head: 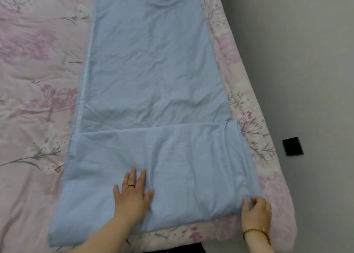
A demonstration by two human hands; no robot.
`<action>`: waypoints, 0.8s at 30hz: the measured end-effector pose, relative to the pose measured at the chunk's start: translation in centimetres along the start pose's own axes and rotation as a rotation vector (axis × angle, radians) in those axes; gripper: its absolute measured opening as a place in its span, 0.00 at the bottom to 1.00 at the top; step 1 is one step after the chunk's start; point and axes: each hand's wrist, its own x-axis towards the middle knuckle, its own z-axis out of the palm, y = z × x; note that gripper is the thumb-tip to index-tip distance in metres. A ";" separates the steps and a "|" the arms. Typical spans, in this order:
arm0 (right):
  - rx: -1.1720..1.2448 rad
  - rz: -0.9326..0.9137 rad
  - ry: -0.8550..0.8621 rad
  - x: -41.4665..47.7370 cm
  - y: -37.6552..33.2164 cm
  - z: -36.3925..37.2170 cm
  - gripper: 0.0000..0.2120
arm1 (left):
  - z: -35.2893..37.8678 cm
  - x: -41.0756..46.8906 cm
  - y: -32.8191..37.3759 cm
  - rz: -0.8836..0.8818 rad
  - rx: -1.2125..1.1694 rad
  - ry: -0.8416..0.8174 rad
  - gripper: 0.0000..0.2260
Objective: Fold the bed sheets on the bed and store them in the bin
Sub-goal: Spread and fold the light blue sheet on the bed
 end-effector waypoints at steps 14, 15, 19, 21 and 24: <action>-0.167 -0.312 -0.099 4.9 2.8 -3.9 0.18 | 2.6 1.0 3.6 -0.126 -0.101 0.027 0.28; -0.122 -0.295 -0.023 5.2 3.3 -4.7 0.18 | 2.8 1.2 3.6 -0.131 -0.099 0.034 0.28; -0.144 -0.263 -0.095 6.2 4.2 -4.7 0.19 | 3.1 1.5 3.7 -0.142 -0.074 0.045 0.28; -0.130 -0.277 -0.159 7.0 3.2 -4.1 0.15 | 3.2 1.4 3.9 -0.152 -0.061 0.047 0.29; 0.045 -0.361 -0.104 8.4 -0.8 -4.3 0.07 | 3.1 1.4 4.2 -0.170 -0.044 0.049 0.29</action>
